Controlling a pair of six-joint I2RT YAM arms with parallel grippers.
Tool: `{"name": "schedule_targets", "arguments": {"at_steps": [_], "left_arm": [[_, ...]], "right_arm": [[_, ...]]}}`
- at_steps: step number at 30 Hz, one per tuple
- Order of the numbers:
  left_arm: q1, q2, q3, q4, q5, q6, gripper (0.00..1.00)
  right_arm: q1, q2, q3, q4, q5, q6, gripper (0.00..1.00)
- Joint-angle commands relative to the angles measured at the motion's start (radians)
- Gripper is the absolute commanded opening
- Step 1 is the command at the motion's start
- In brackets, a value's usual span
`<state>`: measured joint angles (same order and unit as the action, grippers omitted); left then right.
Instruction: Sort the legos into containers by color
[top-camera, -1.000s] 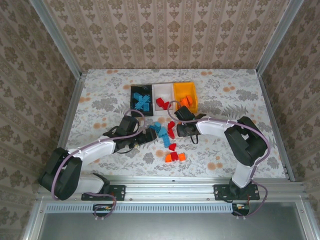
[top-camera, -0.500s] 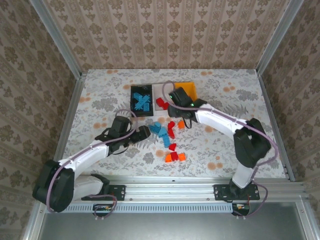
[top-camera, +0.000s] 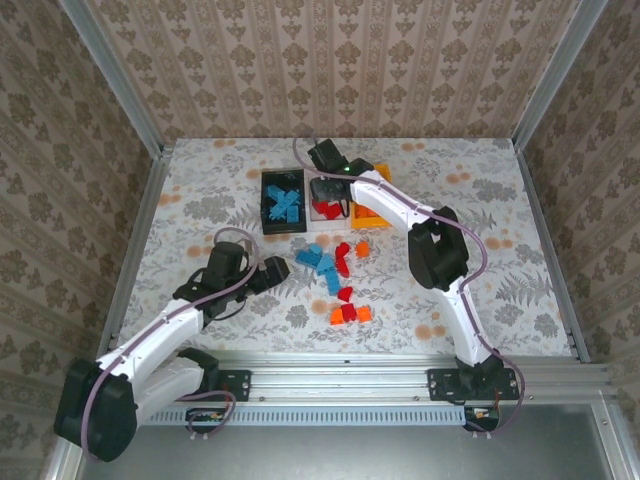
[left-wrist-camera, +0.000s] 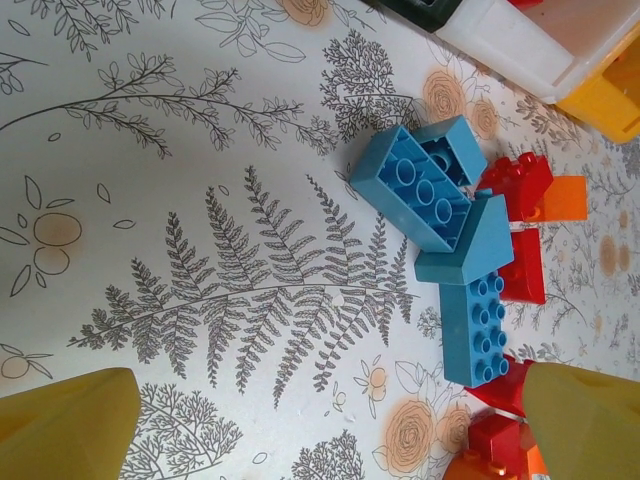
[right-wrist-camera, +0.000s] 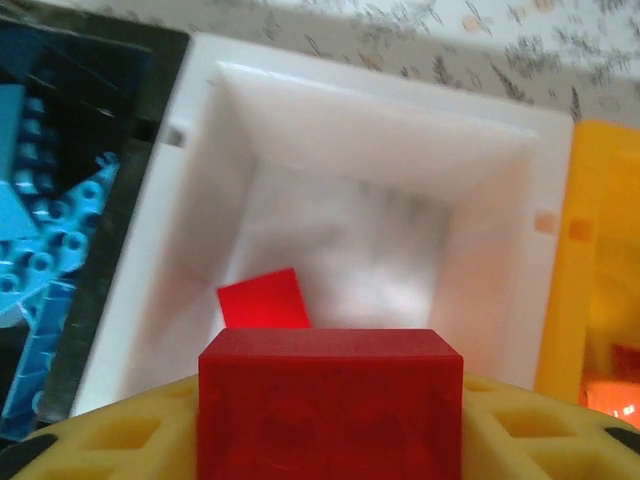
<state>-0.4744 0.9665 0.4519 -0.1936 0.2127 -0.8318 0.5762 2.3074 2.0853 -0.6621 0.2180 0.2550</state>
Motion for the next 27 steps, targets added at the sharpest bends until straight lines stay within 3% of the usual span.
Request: {"name": "schedule_targets", "arguments": {"at_steps": [1,8,12,19,23,27], "left_arm": [[-0.001,0.013,-0.019,0.012,0.027,-0.01,1.0],[-0.06,0.081,0.045,0.012,0.007,0.004,1.0],[-0.098,0.138,0.101,0.004,-0.035,-0.021,1.0],[-0.139,0.36,0.241,-0.018,-0.082,-0.14,1.0],[-0.144,0.477,0.29,0.015,-0.059,-0.285,0.99],[-0.145,0.55,0.341,0.01,-0.07,-0.377,0.91]], "right_arm": [[0.007,-0.05,0.005,-0.05,0.001,-0.017,0.61],[0.014,-0.244,-0.218,0.017,0.038,-0.007,0.63],[0.019,-0.494,-0.589,0.192,0.039,0.049,0.63],[0.034,-0.852,-1.138,0.286,0.061,0.174,0.63],[0.03,-0.946,-1.261,0.284,0.068,0.185,0.63],[0.026,-0.964,-1.292,0.3,0.029,0.185,0.62]]}}
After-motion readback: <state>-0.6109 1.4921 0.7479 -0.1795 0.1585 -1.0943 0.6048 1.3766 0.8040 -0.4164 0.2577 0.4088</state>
